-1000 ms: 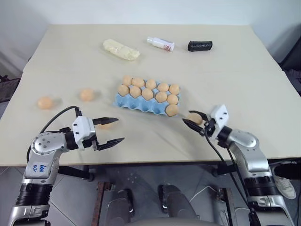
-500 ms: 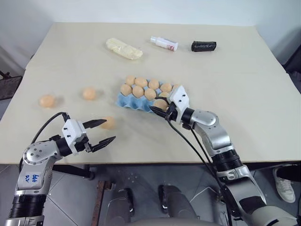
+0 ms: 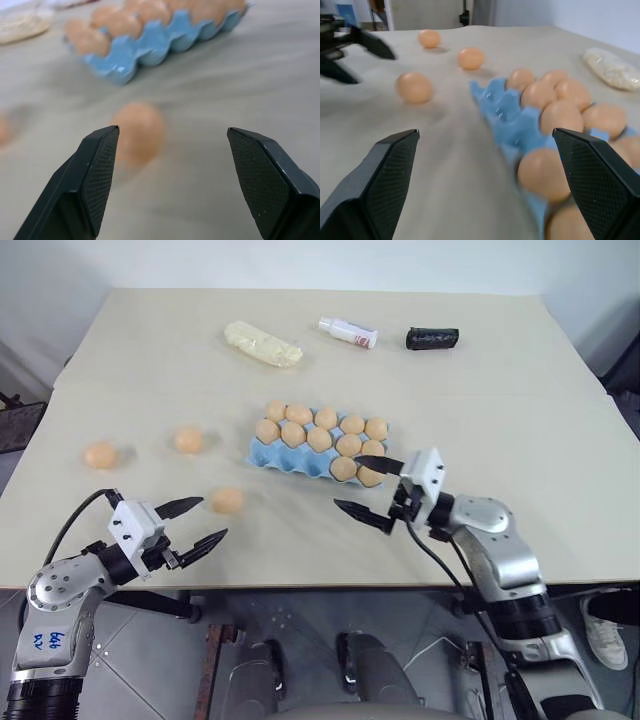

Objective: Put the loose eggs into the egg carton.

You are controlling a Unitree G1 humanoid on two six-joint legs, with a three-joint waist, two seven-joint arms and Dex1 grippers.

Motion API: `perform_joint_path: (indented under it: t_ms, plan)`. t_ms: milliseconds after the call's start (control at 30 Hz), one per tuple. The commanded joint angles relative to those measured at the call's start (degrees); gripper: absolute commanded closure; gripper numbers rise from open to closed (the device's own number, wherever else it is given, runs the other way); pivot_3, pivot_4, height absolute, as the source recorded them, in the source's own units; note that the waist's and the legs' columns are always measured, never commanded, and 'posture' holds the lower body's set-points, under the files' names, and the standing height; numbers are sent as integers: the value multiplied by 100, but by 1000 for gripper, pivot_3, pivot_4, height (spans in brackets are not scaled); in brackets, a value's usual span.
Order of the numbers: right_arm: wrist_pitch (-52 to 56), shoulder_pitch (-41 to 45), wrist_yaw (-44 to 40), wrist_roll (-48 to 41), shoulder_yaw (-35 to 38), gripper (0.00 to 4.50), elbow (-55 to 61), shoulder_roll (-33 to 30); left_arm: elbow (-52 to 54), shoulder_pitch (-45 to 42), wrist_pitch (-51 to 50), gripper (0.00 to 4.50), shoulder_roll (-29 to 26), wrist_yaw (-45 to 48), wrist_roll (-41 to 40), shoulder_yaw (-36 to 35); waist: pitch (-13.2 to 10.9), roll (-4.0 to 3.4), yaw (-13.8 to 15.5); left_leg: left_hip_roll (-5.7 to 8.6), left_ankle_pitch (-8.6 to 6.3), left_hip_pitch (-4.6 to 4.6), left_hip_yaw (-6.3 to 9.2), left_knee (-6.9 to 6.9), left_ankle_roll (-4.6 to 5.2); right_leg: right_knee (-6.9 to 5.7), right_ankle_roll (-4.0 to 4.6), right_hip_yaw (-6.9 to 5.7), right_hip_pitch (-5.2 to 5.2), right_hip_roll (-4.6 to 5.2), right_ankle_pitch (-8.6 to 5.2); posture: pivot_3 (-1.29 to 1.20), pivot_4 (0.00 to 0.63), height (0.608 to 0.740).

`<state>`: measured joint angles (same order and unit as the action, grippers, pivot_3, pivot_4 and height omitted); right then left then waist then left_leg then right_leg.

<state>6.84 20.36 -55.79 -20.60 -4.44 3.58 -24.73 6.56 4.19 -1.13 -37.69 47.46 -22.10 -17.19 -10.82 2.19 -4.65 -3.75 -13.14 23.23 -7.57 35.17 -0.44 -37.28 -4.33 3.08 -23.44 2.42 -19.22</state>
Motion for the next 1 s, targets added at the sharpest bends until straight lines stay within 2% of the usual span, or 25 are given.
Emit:
perform_joint_path:
  t_ms: [33, 133, 467, 733, 833, 1000]
  plan:
    - [-129, -374, -479, -326, 351, 5, 435, -482, -58, 349, -185, 664, 149, -363, -179, -532, 0, 0, -26, 0, -1, -2, -2, 0, -1, -1, 0, 2, 0, 0, 0, 0, 150, 740]
    - [-201, -559, -615, -386, 523, 0, 332, -740, 1, 425, -266, 28, 268, -576, -127, -593, -1, 1, -21, -2, 1, -6, -2, -1, -2, -3, 1, 4, -1, -3, 0, 0, 150, 740]
    - [-537, -616, -661, -146, 470, 0, 168, -794, -28, -492, -698, 28, 467, -837, 26, 58, 0, 1, 8, 4, 12, -6, 4, 0, -5, -1, 7, 0, 5, 3, 10, 0, 150, 740]
    - [-571, -587, -457, -20, 333, 0, 253, -638, -1008, -1444, -763, 28, 613, -951, 608, 821, 0, 1, -13, 2, 23, -7, 0, 1, 10, -6, 4, 4, 1, -7, 12, 0, 150, 740]
    - [-570, -602, -399, -9, 321, 0, 293, -630, -1277, -1635, -645, 631, 642, -914, 734, 945, 0, 1, -5, 1, 24, -6, 1, 2, 9, -8, 3, 3, 0, -9, 12, 0, 150, 740]
    - [-555, -657, -304, -3, 331, 0, 365, -644, -1369, -1778, -536, 2257, 721, -814, 690, 955, 0, 1, 19, 2, 24, -6, 0, 3, 9, -8, 2, 3, 0, -7, 13, 0, 150, 740]
